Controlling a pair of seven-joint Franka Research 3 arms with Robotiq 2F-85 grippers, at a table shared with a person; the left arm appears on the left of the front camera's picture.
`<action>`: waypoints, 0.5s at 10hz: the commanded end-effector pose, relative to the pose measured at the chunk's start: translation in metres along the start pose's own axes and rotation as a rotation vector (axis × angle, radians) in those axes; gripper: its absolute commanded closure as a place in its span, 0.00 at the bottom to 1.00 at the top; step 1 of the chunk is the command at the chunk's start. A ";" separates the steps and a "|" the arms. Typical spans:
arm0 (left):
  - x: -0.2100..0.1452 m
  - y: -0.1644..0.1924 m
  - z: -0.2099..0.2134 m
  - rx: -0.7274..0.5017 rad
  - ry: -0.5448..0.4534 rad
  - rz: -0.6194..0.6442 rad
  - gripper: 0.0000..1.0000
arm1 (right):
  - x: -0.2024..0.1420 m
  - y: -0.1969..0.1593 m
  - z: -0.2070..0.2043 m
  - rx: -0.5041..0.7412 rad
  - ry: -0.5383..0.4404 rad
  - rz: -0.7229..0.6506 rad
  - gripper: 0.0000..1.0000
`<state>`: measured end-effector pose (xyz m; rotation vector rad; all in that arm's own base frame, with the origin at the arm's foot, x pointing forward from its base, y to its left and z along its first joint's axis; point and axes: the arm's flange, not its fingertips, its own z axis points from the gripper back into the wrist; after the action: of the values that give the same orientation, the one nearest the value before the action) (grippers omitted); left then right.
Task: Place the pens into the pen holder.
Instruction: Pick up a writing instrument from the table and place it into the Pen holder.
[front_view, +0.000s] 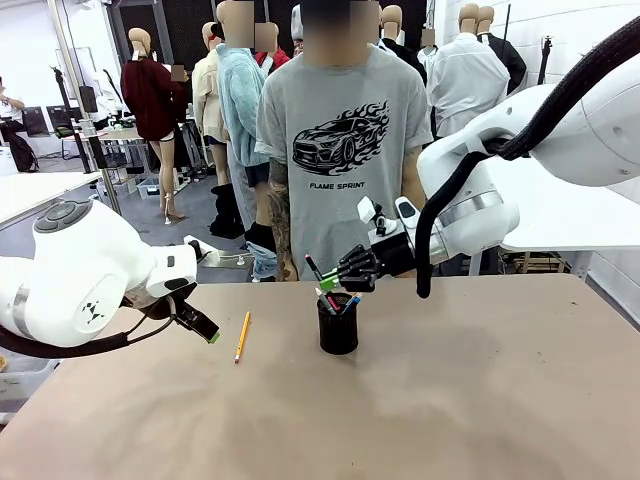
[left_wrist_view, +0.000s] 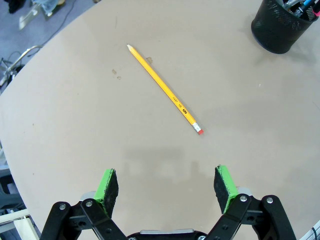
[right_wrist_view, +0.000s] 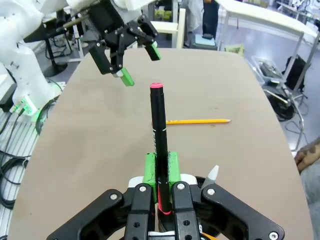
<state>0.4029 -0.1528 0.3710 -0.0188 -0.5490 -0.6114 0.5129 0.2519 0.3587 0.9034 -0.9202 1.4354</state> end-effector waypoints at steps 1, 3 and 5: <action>-0.001 0.002 0.001 0.000 -0.001 0.005 0.00 | -0.005 0.010 -0.006 -0.051 0.002 0.022 1.00; -0.001 0.002 0.001 0.000 -0.001 0.005 0.00 | -0.007 0.008 -0.009 -0.075 0.021 0.029 1.00; -0.001 0.002 0.001 0.000 -0.001 0.005 0.00 | -0.006 0.008 -0.012 -0.075 0.036 0.030 1.00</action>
<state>0.4029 -0.1528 0.3710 -0.0188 -0.5490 -0.6114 0.5122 0.2543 0.3543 0.8387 -0.9171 1.4383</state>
